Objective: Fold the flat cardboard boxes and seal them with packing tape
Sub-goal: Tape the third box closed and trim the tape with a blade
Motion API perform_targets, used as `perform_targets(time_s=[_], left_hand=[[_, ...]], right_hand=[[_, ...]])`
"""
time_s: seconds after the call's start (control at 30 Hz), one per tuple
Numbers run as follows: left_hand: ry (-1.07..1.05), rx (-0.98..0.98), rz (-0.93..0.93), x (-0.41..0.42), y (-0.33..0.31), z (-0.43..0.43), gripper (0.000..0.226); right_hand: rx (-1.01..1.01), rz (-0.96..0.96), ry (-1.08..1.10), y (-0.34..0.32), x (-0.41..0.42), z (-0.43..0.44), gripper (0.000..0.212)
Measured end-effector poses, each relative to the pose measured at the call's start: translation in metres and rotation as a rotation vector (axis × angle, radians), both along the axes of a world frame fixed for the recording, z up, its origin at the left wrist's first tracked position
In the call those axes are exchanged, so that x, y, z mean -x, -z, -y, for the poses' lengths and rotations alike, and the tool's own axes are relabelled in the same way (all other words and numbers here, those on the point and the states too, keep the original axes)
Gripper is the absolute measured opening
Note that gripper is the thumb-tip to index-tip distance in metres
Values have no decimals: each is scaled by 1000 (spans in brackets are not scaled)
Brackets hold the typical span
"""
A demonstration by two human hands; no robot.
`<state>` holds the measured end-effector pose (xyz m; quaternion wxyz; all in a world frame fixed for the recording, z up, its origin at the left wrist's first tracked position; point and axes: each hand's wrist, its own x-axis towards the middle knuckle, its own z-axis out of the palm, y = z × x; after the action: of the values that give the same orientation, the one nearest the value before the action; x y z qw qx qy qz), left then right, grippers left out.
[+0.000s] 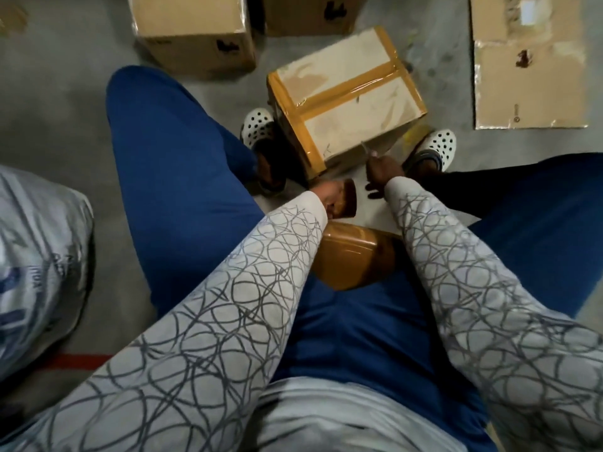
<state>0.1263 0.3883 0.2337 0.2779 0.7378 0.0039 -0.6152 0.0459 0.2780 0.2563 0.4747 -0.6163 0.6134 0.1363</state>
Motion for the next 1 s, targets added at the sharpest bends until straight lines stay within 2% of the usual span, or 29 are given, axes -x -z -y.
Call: perform_targets(time_s=[0.07,0.13,0.23,0.33,0.43,0.53,0.63,0.8,1.0], left_hand=[[-53,16,63,6,-9,8,29],[-74,32,122,10,-19,10,29],[-125,54,59,9,-9,7,29],[-305,69,205,-3,-1,1,38],[-427,61,326,-15,1,-5,39],[-456,108,405,-21,5,-2,38],[-513,69,463,-22,3,12,32],[-528,-11,528,-23,8,28,23],[-573,-173,523,-5,6,27,39]], right_hand=[[-228,52,153,-4,2,-17,47],[-309,97,186,-9,3,-21,36],[-275,211,243,-7,8,-12,14],[-234,244,325,-1,13,-1,17],[-172,237,393,4,15,7,38],[-167,250,446,4,18,10,43],[-188,283,500,5,21,8,37],[-201,320,599,13,20,0,39],[-163,336,667,14,5,-6,16]])
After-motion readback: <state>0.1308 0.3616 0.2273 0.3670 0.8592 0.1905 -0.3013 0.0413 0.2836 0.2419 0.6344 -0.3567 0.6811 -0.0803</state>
